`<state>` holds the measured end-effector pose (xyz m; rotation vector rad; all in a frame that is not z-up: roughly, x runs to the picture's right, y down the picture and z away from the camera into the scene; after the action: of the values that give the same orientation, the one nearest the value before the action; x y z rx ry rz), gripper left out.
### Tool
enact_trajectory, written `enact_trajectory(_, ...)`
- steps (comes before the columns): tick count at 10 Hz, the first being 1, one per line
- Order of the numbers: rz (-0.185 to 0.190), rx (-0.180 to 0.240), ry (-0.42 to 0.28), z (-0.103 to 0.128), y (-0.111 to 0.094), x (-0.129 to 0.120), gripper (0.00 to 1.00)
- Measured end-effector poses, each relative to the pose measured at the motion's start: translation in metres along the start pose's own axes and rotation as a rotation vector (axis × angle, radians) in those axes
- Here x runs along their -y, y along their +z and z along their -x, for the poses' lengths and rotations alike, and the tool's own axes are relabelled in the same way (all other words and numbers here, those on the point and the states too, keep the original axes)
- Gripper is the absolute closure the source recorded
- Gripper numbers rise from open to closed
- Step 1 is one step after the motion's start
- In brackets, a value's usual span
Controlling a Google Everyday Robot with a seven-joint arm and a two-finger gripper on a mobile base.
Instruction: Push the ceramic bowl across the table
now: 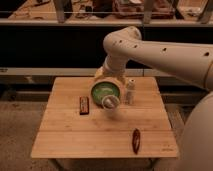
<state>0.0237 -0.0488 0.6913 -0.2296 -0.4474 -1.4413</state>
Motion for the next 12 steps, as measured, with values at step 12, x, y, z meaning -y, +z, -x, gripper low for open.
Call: enact_trajectory(12, -0.120, -0.003, -0.127, -0.033, 0.128, 0.033, 0.36)
